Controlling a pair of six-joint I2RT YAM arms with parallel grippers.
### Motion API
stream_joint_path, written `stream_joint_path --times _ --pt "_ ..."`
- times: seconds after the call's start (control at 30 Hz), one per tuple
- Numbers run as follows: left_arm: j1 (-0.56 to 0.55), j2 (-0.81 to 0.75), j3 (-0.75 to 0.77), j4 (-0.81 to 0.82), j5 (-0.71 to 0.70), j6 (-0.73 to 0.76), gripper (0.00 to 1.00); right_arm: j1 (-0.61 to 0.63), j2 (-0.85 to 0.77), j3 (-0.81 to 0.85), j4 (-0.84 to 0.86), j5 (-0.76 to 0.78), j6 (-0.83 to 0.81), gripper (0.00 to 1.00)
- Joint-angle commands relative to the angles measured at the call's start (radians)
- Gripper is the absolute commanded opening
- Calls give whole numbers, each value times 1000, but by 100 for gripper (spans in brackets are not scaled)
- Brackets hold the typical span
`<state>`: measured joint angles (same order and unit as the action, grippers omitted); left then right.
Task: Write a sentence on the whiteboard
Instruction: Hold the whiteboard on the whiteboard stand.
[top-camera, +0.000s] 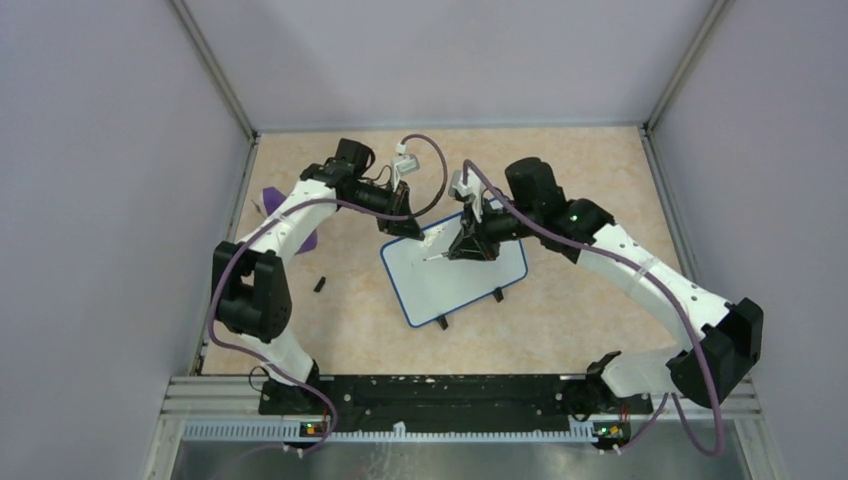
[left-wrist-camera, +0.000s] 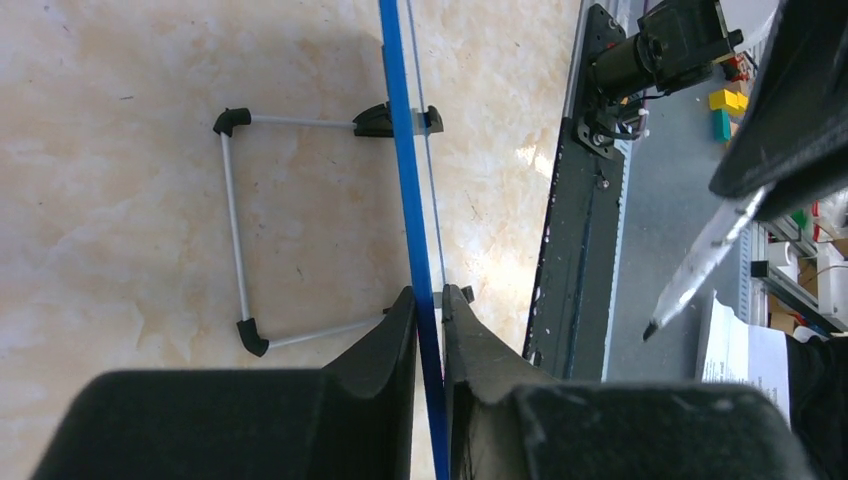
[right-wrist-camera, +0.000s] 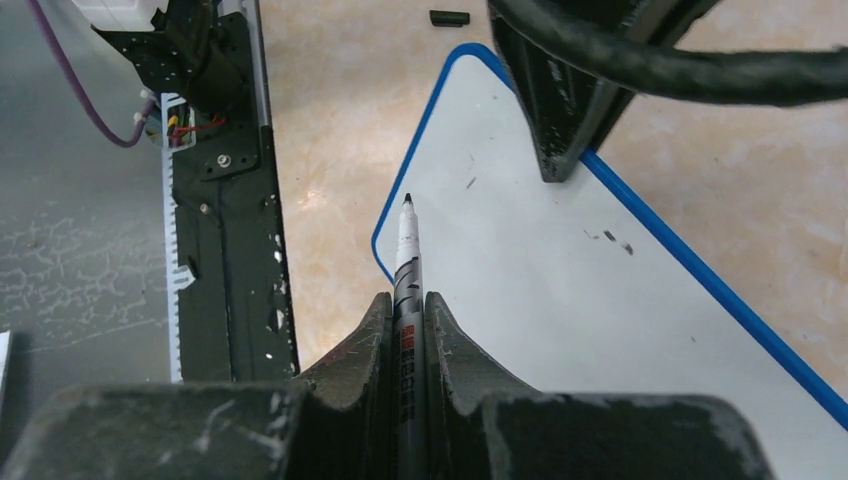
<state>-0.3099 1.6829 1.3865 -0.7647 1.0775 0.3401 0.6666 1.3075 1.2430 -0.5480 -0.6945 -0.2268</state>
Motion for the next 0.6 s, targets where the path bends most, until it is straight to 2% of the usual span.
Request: stream_joint_path --times 0.0,0.27,0.33,0.47,0.57 --pt "-18 28 54 -29 58 31 14 71 23 -2 51 71 -50 0" --pt "-43 70 82 -60 71 21 6 131 49 3 52 136 -68 0" --pt "-46 75 82 -67 66 4 6 132 48 2 54 148 -63 0" --pt "-44 63 74 -63 46 -57 11 132 43 2 62 183 -57 0" --pt "-40 44 78 -81 5 -82 27 132 48 11 66 196 -55 0"
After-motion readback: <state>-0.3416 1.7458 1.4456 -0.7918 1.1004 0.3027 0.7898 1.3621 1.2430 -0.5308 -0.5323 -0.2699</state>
